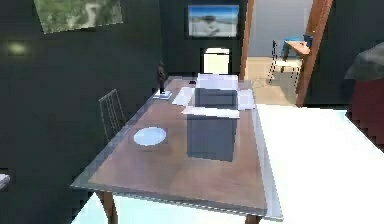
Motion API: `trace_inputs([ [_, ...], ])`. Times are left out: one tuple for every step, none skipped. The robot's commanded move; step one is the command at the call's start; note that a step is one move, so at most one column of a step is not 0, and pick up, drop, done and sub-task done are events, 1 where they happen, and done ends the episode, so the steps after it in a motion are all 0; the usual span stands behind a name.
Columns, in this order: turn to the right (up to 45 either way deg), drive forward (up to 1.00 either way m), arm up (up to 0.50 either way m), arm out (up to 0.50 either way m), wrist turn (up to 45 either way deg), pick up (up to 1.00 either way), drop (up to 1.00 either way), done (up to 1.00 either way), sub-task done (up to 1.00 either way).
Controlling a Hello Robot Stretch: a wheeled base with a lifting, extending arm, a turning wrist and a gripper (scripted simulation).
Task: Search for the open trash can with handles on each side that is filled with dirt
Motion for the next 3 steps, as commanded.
trace_inputs([
  [45.0,0.00,0.00,0.00,0.0,0.00,0.00,0.00,0.00],
  [21.0,0.00,0.00,0.00,0.0,0.00,0.00,0.00,0.00],
  [0.0,0.50,0.00,0.00,0.0,0.00,0.00,0.00,0.00],
])
